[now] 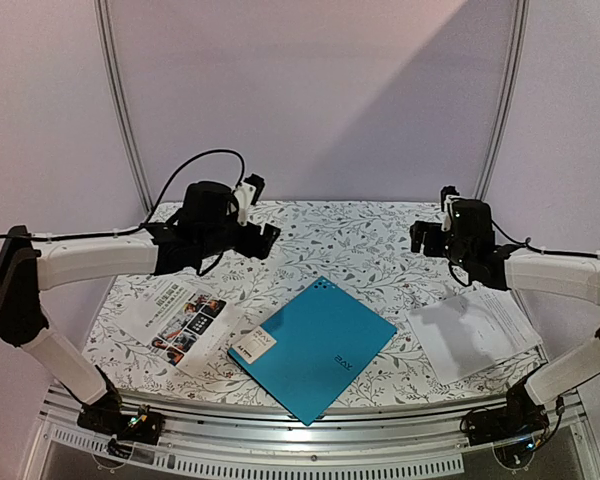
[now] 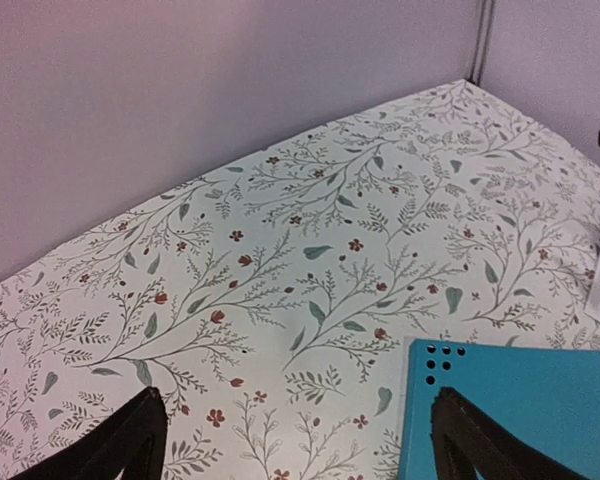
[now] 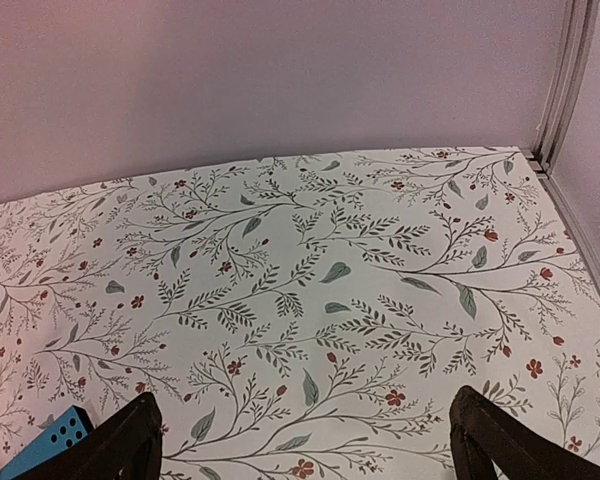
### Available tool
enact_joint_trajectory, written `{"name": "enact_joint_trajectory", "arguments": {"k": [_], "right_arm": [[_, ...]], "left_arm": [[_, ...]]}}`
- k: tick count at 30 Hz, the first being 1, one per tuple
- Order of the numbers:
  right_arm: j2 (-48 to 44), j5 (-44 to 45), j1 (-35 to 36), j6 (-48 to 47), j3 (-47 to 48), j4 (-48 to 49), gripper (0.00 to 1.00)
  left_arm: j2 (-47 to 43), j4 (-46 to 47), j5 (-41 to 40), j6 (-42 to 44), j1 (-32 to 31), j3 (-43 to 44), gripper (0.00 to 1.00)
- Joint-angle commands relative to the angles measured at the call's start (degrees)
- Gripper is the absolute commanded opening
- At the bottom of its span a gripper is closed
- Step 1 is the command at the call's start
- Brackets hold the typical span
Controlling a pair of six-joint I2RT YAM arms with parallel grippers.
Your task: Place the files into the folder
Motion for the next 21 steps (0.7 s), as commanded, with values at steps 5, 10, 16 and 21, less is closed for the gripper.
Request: {"name": "enact_joint_trajectory", "arguments": {"k": [5, 10, 16, 21], "right_arm": [[-4.55, -13.74, -0.19, -4.25, -5.91, -1.66, 0.99], [-2.8, -23.81, -0.1, -0.45, -7.94, -1.72, 0.99], [-3.01, -25.03, 0.96, -0.52, -9.87, -2.39, 0.99], [-4.42, -26.66, 1.59, -0.61, -10.78, -2.58, 0.98]], "left_arm": [[-0.69, -12.18, 3.62, -0.07, -8.67, 0.88, 0.88], [-4.57, -18.58, 2.95, -8.27, -8.71, -4.09, 0.89], [-12.83, -20.64, 7.28, -17.96, -8.71, -13.25, 0.89], [-20.81, -22.17, 11.06, -20.88, -8.88, -20.29, 0.88]]}}
